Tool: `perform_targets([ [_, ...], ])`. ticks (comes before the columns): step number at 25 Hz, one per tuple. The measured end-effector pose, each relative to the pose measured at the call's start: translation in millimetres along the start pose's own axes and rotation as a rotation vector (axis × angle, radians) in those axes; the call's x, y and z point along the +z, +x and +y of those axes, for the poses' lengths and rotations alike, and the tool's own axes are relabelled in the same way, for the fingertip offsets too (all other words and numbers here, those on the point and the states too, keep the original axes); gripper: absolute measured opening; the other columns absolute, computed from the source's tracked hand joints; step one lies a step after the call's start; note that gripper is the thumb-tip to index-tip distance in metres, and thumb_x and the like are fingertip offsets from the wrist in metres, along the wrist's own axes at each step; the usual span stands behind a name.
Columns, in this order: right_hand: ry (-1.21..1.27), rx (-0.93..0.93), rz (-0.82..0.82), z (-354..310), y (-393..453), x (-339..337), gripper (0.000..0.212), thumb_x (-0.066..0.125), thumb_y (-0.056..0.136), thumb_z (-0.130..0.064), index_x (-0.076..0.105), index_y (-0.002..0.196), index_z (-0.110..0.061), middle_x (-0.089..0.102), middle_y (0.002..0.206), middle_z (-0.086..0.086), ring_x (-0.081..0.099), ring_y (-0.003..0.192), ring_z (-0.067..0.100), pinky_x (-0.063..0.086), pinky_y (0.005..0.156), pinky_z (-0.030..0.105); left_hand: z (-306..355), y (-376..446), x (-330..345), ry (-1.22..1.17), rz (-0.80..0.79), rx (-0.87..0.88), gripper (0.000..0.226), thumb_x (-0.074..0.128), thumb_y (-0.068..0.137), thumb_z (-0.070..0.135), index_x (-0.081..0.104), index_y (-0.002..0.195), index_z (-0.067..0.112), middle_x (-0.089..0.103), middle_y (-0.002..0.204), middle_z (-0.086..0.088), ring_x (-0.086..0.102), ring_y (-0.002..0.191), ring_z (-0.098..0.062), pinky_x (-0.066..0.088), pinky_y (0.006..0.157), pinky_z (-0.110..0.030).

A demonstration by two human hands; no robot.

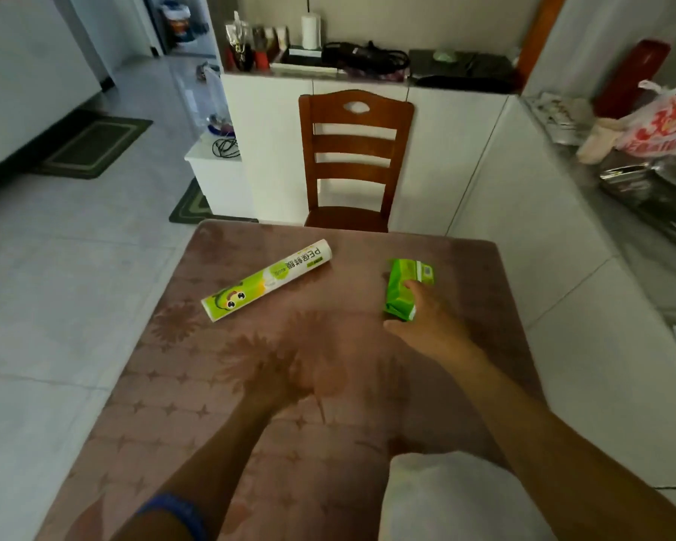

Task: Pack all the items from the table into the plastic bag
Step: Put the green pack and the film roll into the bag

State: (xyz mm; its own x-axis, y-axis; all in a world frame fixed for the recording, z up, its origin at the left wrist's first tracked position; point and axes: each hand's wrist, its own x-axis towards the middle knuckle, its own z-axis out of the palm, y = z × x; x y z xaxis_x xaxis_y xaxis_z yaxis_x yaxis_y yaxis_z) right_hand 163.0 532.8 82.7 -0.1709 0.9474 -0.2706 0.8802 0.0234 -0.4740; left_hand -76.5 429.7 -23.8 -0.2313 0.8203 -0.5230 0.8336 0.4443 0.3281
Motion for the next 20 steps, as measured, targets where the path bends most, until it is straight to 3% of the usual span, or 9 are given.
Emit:
perform_targets([
  [3,0.010,0.050,0.059,19.8,48.1,24.8,0.091,0.074,0.073,-0.043,0.028,0.147,-0.017,0.036,0.149,0.019,0.040,0.132,0.037,0.037,0.108,0.044,-33.0,46.6,37.4,0.219,0.036,-0.010,0.115,0.041,0.035,0.084,0.022,0.140,0.043,0.026,0.156,-0.006,0.015,0.141,-0.045,0.030,0.105,-0.059],
  [5,0.190,0.203,0.063,26.9,79.7,41.4,0.096,0.074,0.071,-0.046,0.025,0.149,-0.019,0.039,0.147,0.019,0.043,0.130,0.037,0.037,0.107,0.043,-38.4,54.2,40.2,0.226,0.025,-0.028,0.117,0.042,0.029,0.084,0.024,0.137,0.044,0.028,0.154,-0.007,0.015,0.140,-0.046,0.031,0.103,-0.061],
  [7,0.295,0.307,0.143,34.7,110.7,61.5,0.108,0.069,0.053,-0.063,0.028,0.146,-0.027,0.047,0.139,0.019,0.049,0.124,0.039,0.041,0.103,0.049,-33.1,46.0,34.6,0.159,0.041,-0.046,0.118,0.049,0.033,0.080,0.021,0.141,0.038,0.020,0.156,-0.014,0.008,0.143,-0.044,0.029,0.108,-0.060],
  [9,0.227,0.304,0.160,55.0,136.5,88.9,0.100,0.060,0.046,-0.063,0.032,0.137,-0.031,0.053,0.127,0.022,0.055,0.113,0.042,0.046,0.095,0.053,-26.3,39.9,32.6,0.137,0.047,-0.034,0.109,0.061,0.047,0.073,0.024,0.141,0.033,0.019,0.155,-0.017,0.011,0.144,-0.043,0.031,0.109,-0.058],
  [11,0.132,0.256,0.150,46.9,110.9,95.7,0.091,0.064,0.050,-0.054,0.032,0.133,-0.034,0.058,0.118,0.022,0.060,0.101,0.042,0.050,0.087,0.052,-24.1,38.3,18.2,0.200,0.106,0.005,0.071,0.065,0.067,0.057,0.046,0.129,0.030,0.041,0.143,-0.010,0.039,0.132,-0.039,0.043,0.102,-0.048],
  [13,0.080,0.111,0.011,32.1,58.9,103.6,0.090,0.071,0.053,-0.046,0.032,0.133,-0.035,0.061,0.115,0.019,0.063,0.094,0.039,0.053,0.080,0.048,-31.0,55.7,-20.7,0.176,0.319,0.002,0.032,0.059,0.081,0.039,0.061,0.109,0.024,0.061,0.124,-0.006,0.057,0.111,-0.031,0.049,0.090,-0.040],
  [15,-0.069,-0.010,-0.146,25.1,9.8,116.0,0.094,0.069,0.059,-0.045,0.023,0.141,-0.039,0.058,0.119,0.017,0.062,0.095,0.037,0.052,0.080,0.044,-45.2,84.0,-53.6,0.198,0.491,-0.031,0.044,0.060,0.081,0.029,0.052,0.124,0.020,0.052,0.133,-0.010,0.047,0.121,-0.033,0.043,0.095,-0.045],
  [18,-0.341,-0.146,-0.209,26.3,-7.5,130.4,0.102,0.065,0.079,-0.041,-0.007,0.151,-0.035,0.054,0.125,0.019,0.059,0.099,0.035,0.046,0.077,0.034,-53.8,113.8,-69.2,0.237,0.432,-0.136,0.075,0.064,0.080,0.030,0.027,0.145,0.020,0.032,0.146,-0.011,0.028,0.135,-0.034,0.025,0.107,-0.057],
  [20,-0.361,-0.176,-0.214,19.0,0.4,130.8,0.101,0.064,0.084,-0.037,-0.013,0.150,-0.033,0.051,0.128,0.022,0.058,0.099,0.035,0.044,0.077,0.033,-51.1,113.9,-71.0,0.237,0.495,-0.121,0.061,0.065,0.078,0.023,0.041,0.134,0.014,0.042,0.133,-0.012,0.038,0.124,-0.035,0.035,0.099,-0.053],
])
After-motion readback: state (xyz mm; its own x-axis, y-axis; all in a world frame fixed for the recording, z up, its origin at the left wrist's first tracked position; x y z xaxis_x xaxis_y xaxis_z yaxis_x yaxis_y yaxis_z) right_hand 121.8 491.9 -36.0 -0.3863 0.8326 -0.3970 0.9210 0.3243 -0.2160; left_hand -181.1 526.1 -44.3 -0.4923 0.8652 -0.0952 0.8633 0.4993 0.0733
